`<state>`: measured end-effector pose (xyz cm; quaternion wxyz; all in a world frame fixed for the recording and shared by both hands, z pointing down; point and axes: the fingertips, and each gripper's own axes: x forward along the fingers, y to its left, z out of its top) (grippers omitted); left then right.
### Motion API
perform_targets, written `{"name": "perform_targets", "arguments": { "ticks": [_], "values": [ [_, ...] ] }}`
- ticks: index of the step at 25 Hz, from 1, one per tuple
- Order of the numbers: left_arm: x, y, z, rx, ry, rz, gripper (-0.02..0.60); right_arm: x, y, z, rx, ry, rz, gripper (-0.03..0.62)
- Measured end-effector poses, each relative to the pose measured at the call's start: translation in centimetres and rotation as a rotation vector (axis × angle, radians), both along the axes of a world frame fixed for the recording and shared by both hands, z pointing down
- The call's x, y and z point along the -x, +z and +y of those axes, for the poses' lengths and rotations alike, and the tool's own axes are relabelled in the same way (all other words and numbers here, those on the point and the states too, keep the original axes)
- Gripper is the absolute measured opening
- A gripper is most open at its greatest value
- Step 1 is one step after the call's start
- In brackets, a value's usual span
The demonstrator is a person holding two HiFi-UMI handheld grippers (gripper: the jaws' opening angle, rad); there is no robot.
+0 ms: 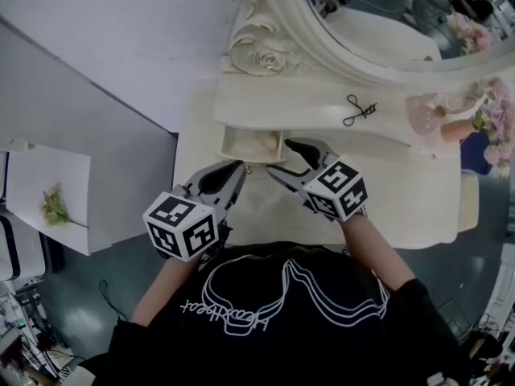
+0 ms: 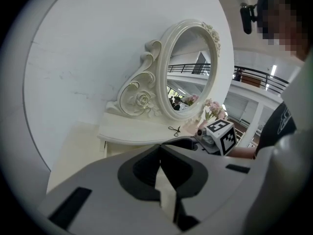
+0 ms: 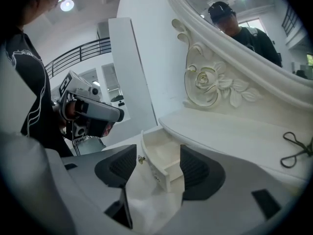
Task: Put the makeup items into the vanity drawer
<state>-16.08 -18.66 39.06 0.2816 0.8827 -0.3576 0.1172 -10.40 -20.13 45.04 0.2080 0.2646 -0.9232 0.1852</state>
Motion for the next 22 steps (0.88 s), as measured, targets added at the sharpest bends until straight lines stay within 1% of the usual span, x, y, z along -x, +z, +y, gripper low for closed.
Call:
{"name": "perform_targets", "arguments": {
  "ticks": [3, 6, 8, 10, 12, 15, 16, 22],
  "values": [
    [-1.4, -0.4, 0.5, -0.001, -0.001, 0.001, 0.005, -1.6, -1.1, 0.9, -0.008, 0.018, -0.05, 0.268],
    [-3.3, -0.8, 1.3, -0.007, 0.015, -0.004, 0.005, -3.2, -2.4, 2.2, -0.05, 0.013, -0.075, 0.251],
    [-4.6, -1.2, 1.8, -0.017, 0.031, -0.013, 0.005, -4.5, -3.3, 2.9, -0.085, 0.016, -0.081, 0.19],
    [-6.0, -1.5, 2.4, -0.025, 0.043, -0.019, 0.005, -6.0, -4.0, 3.6, -0.11, 0.034, -0.095, 0.15],
    [-7.4, -1.6, 3.1, -0.025, 0.057, -0.021, 0.005, -7.6, -4.3, 4.4, -0.12, 0.057, -0.113, 0.104],
    [-9.7, -1.6, 4.1, -0.02, 0.081, -0.026, 0.005, -10.1, -4.7, 5.3, -0.128, 0.096, -0.141, 0.018],
    [-10.4, -1.5, 4.3, -0.018, 0.088, -0.027, 0.005, -10.9, -4.8, 5.6, -0.129, 0.106, -0.148, 0.008],
    [-13.9, -1.2, 5.7, -0.003, 0.119, -0.024, 0.005, -14.6, -4.9, 6.7, -0.127, 0.138, -0.149, 0.006]
  ]
}}
